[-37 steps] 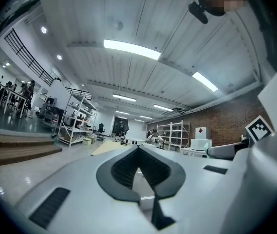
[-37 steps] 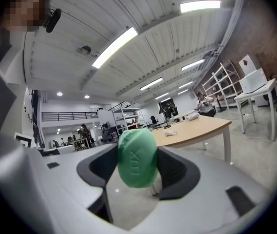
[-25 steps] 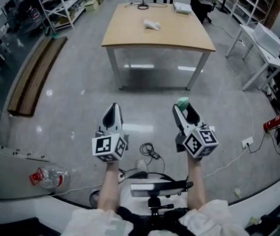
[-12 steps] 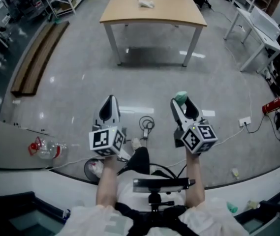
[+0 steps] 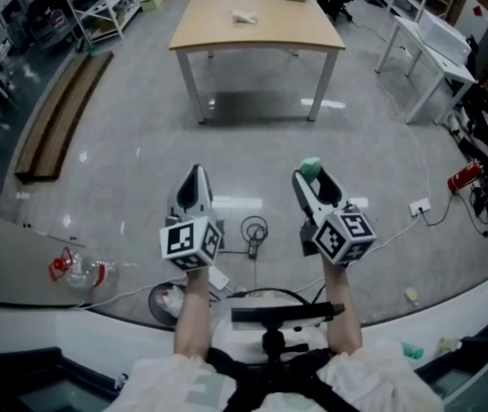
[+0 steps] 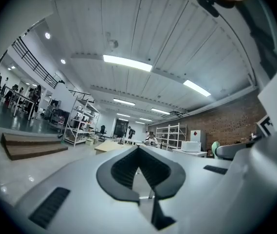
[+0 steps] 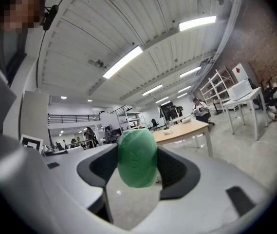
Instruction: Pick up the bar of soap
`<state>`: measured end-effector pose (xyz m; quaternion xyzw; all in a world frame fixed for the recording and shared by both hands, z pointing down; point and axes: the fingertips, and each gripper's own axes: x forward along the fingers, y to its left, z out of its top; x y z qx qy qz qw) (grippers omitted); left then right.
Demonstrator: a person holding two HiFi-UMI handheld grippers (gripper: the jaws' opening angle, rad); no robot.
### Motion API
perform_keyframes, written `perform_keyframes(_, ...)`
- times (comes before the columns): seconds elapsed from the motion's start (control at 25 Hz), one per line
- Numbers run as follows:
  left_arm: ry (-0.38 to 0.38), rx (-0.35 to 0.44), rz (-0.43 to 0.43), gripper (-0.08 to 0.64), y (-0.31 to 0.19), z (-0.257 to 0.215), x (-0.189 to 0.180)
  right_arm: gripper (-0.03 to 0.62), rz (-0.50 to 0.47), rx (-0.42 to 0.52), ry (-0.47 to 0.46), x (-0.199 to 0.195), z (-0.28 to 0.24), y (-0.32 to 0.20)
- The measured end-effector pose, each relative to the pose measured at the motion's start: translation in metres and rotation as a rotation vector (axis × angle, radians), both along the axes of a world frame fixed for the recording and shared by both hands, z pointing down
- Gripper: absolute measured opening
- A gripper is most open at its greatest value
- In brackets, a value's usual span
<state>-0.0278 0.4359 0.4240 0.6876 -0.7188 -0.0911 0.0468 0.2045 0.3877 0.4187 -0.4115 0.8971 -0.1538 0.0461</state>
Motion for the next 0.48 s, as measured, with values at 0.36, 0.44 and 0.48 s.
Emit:
perform_keyframes(0.36, -0.009, 0.034, 0.005, 0.000, 0.006, -0.011, -0.015, 0.258, 0.005, 0.028, 0.034, -0.020, 0.000, 0.007)
perform_keyframes(0.44, -0.015, 0.035, 0.010, 0.000, 0.006, -0.012, -0.013, 0.258, 0.002, 0.035, 0.045, -0.022, 0.000, 0.008)
perform_keyframes(0.48, -0.019, 0.035, 0.014, 0.000, 0.007, -0.012, -0.012, 0.258, 0.002, 0.037, 0.048, -0.023, -0.001, 0.009)
